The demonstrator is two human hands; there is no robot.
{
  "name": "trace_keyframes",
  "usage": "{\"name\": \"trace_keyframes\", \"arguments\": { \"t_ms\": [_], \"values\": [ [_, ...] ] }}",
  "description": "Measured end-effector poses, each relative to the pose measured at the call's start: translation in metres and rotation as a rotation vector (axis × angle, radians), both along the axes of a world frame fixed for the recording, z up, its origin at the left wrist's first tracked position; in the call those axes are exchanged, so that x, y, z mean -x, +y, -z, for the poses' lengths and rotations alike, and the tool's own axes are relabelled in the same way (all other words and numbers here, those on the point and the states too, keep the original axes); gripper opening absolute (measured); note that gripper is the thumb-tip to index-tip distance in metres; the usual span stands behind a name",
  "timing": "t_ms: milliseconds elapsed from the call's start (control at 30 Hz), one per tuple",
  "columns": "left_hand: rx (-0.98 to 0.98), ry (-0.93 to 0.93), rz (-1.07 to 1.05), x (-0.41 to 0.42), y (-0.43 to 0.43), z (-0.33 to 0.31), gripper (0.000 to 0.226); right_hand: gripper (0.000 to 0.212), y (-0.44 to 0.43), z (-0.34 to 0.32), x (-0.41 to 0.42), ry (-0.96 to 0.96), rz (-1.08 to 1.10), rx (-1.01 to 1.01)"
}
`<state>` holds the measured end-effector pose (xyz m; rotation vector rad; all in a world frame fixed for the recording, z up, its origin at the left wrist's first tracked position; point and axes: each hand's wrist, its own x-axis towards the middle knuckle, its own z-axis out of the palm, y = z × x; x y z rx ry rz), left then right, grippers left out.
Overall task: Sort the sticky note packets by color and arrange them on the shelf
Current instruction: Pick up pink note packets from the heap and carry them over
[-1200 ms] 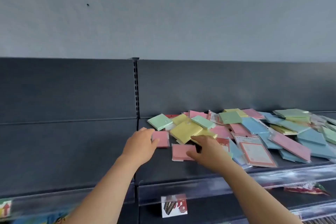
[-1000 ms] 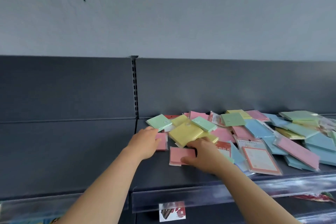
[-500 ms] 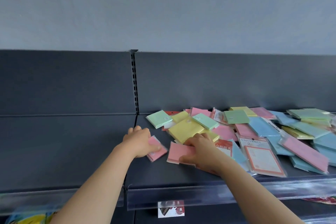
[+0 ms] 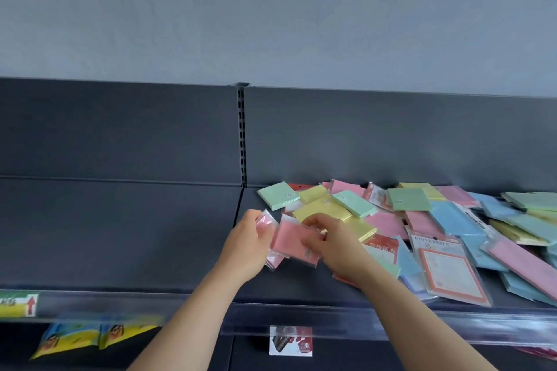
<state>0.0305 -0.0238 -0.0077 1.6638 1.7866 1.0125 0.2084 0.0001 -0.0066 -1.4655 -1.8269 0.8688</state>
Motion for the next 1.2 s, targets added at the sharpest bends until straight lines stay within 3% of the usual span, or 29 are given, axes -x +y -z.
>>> {"name": "trace_keyframes", "arguments": {
  "t_ms": [133, 367, 567, 733, 867, 967, 1100, 1200],
  "values": [
    [0.010, -0.119, -0.042, -0.003, -0.006, 0.008, 0.031, 0.017, 0.005, 0.012, 0.011, 0.067, 0.002, 0.083],
    [-0.048, -0.264, -0.229, 0.016, -0.013, 0.016, 0.033, 0.048, 0.010, 0.025, 0.033, 0.144, -0.090, 0.114],
    [-0.098, -0.220, -0.314, 0.045, -0.029, 0.016, 0.029, 0.057, 0.011, 0.022, 0.082, 0.421, -0.175, 0.248],
    [-0.108, 0.030, -0.403, 0.097, -0.046, 0.006, 0.019, 0.037, 0.010, 0.011, 0.134, 0.308, -0.185, 0.188],
    [-0.121, 0.140, -0.470, 0.153, -0.058, 0.000, 0.026, 0.026, 0.004, 0.002, 0.190, 0.196, -0.237, 0.110],
    [-0.106, 0.161, -0.500, 0.202, -0.073, -0.006, 0.035, 0.022, -0.004, -0.002, 0.240, 0.191, -0.294, 0.087],
    [-0.089, 0.133, -0.524, 0.276, -0.093, -0.015, 0.030, 0.007, -0.019, -0.006, 0.315, 0.138, -0.343, 0.021],
    [-0.058, 0.131, -0.536, 0.336, -0.108, -0.020, 0.026, 0.015, -0.033, -0.010, 0.376, 0.088, -0.377, -0.006]
  ]
}}
